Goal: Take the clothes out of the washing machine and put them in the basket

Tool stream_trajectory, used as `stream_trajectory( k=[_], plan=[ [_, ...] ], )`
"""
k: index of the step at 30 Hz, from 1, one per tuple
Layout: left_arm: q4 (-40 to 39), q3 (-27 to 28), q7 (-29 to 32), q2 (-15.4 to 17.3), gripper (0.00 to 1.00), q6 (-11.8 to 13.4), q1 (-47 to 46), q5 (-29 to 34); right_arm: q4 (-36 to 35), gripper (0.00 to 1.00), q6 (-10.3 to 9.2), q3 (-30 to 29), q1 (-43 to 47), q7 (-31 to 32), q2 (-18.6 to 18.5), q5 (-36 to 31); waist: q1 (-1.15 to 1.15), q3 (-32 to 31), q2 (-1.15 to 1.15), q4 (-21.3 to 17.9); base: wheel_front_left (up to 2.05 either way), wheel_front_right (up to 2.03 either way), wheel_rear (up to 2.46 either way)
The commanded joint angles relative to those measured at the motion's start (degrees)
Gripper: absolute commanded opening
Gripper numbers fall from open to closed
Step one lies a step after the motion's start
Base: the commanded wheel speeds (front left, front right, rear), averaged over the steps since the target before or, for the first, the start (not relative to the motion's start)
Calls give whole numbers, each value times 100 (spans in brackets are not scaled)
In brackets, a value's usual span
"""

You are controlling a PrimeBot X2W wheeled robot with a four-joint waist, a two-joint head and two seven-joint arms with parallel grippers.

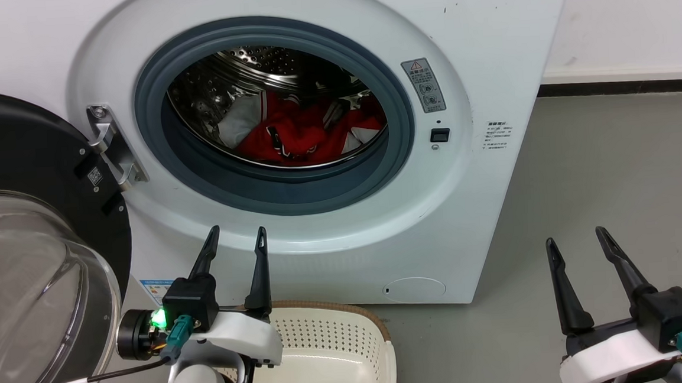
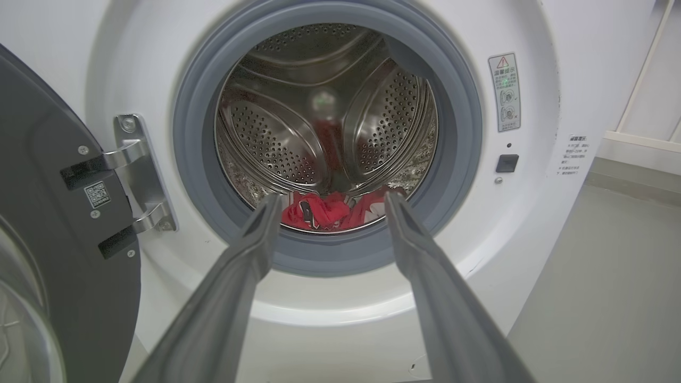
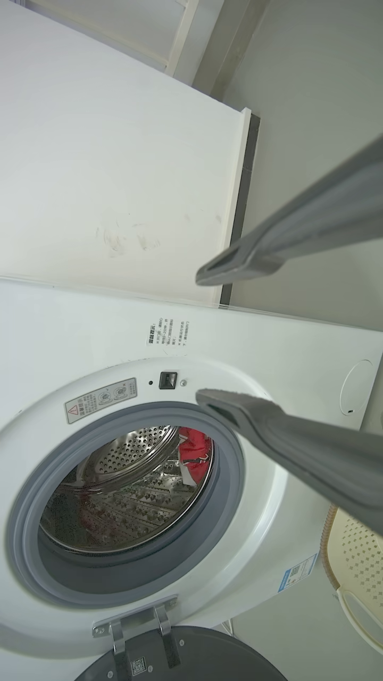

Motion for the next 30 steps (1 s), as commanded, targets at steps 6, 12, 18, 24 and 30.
stream_trajectory(
  k=[6, 12, 18, 24, 30],
  plan=[
    [56, 13, -17, -5, 100, -14, -51, -57, 53, 100, -2, -2, 45, -27, 7, 43, 0, 7, 0, 8, 0, 0, 0],
    [84, -5, -17, -8, 100, 8, -70, -76, 53, 100, -2, -15, 30, -26, 7, 83, 0, 27, 0, 19, 0, 0, 0],
    [55, -42, -17, -10, 100, 72, -179, -19, -46, 100, -2, -14, -79, -3, 7, 86, 0, 204, 0, 14, 0, 0, 0],
    [90, -69, -17, -10, 100, 138, -597, 74, -311, 100, -2, 30, -320, 36, 7, 25, 0, 796, 0, -79, 0, 0, 0],
    [273, 23, -17, 36, 100, 215, -1336, 198, -627, 100, -2, 90, -748, 24, 8, -4, 0, 1687, 0, -285, 0, 0, 0]
  ],
)
